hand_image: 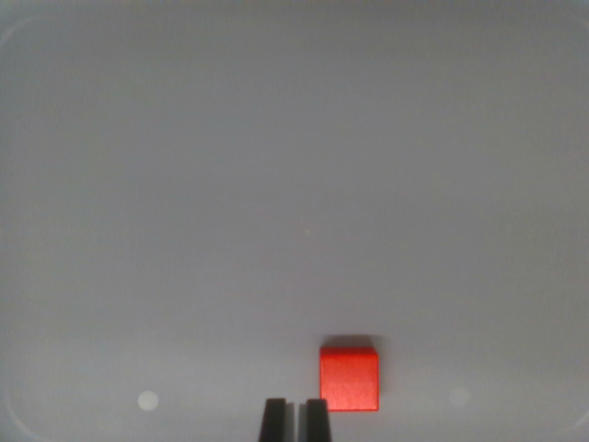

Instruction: Reach red block

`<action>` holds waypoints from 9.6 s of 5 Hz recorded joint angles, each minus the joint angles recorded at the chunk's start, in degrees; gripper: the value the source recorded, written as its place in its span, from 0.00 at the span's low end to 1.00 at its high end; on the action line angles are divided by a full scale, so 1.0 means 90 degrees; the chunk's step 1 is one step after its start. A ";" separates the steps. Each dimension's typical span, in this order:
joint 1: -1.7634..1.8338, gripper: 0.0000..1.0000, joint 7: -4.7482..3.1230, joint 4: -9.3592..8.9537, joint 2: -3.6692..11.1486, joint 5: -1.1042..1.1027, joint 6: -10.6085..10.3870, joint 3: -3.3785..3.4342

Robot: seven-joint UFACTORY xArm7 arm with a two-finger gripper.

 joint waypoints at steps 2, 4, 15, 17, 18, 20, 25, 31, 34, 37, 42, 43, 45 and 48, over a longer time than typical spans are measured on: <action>-0.0012 0.00 0.0002 -0.0204 0.0014 -0.0010 -0.0221 -0.0010; -0.0024 0.00 0.0004 -0.0425 0.0028 -0.0022 -0.0462 -0.0021; -0.0098 0.00 0.0018 -0.1702 0.0113 -0.0087 -0.1847 -0.0085; -0.0113 0.00 0.0021 -0.1971 0.0131 -0.0100 -0.2139 -0.0098; -0.0129 0.00 0.0024 -0.2251 0.0149 -0.0115 -0.2442 -0.0112; -0.0145 0.00 0.0026 -0.2528 0.0168 -0.0129 -0.2743 -0.0126; -0.0176 0.00 0.0032 -0.3071 0.0204 -0.0156 -0.3333 -0.0153; -0.0219 0.00 0.0040 -0.3818 0.0253 -0.0194 -0.4144 -0.0190; -0.0244 0.00 0.0045 -0.4256 0.0282 -0.0217 -0.4618 -0.0212; -0.0255 0.00 0.0047 -0.4448 0.0295 -0.0226 -0.4828 -0.0222; -0.0280 0.00 0.0051 -0.4887 0.0324 -0.0249 -0.5304 -0.0244; -0.0280 0.00 0.0051 -0.4887 0.0324 -0.0249 -0.5304 -0.0244; -0.0285 0.00 0.0052 -0.4979 0.0330 -0.0253 -0.5404 -0.0248; -0.0291 0.00 0.0053 -0.5081 0.0337 -0.0259 -0.5515 -0.0253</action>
